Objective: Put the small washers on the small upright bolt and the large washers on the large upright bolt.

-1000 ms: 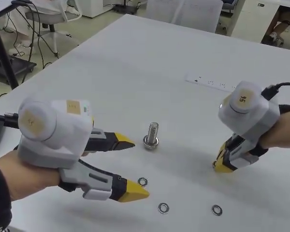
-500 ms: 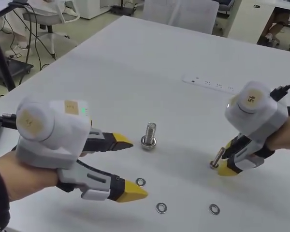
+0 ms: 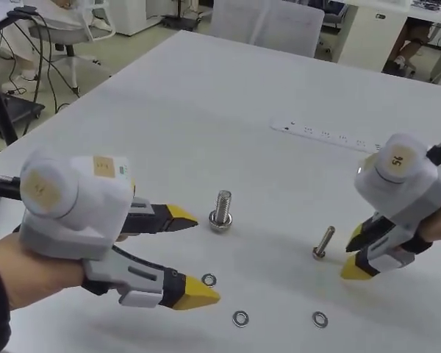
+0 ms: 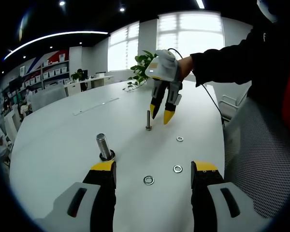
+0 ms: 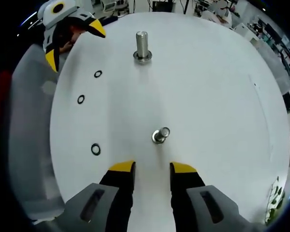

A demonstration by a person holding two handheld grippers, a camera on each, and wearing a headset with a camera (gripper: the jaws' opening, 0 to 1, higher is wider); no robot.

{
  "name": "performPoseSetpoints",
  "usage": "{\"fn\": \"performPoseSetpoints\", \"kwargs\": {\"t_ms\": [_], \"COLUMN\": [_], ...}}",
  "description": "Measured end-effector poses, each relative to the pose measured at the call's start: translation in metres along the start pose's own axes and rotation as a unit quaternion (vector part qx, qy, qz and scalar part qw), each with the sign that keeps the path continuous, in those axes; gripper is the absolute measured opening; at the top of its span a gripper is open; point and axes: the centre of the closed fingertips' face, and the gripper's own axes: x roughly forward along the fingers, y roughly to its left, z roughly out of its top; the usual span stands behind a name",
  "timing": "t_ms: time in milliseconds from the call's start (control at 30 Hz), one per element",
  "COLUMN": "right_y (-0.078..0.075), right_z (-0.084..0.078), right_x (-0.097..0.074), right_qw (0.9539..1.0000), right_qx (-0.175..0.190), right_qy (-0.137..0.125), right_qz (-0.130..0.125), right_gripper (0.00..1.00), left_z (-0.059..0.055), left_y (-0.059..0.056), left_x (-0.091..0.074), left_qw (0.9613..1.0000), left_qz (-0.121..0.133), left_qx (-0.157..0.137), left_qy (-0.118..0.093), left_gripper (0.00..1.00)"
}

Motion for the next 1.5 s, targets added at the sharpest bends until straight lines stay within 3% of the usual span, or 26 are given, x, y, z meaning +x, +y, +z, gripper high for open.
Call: {"fn": "performPoseSetpoints", "kwargs": {"t_ms": [700, 1500], "right_y": [0.042, 0.08], "right_z": [-0.008, 0.013], "right_x": [0.0, 0.016], "right_qw": [0.9998, 0.9971], "right_qx": [-0.011, -0.065], "right_qy": [0.002, 0.004], "right_qz": [0.015, 0.039], "right_gripper": [0.3, 0.28], "left_z": [0.006, 0.013], "left_y": [-0.002, -0.002], "left_x": [-0.005, -0.013], "left_qw": [0.9999, 0.9996], "left_qz": [0.003, 0.015], "left_qx": [0.011, 0.019], "left_qy": [-0.002, -0.012], "left_gripper": [0.61, 0.61]}}
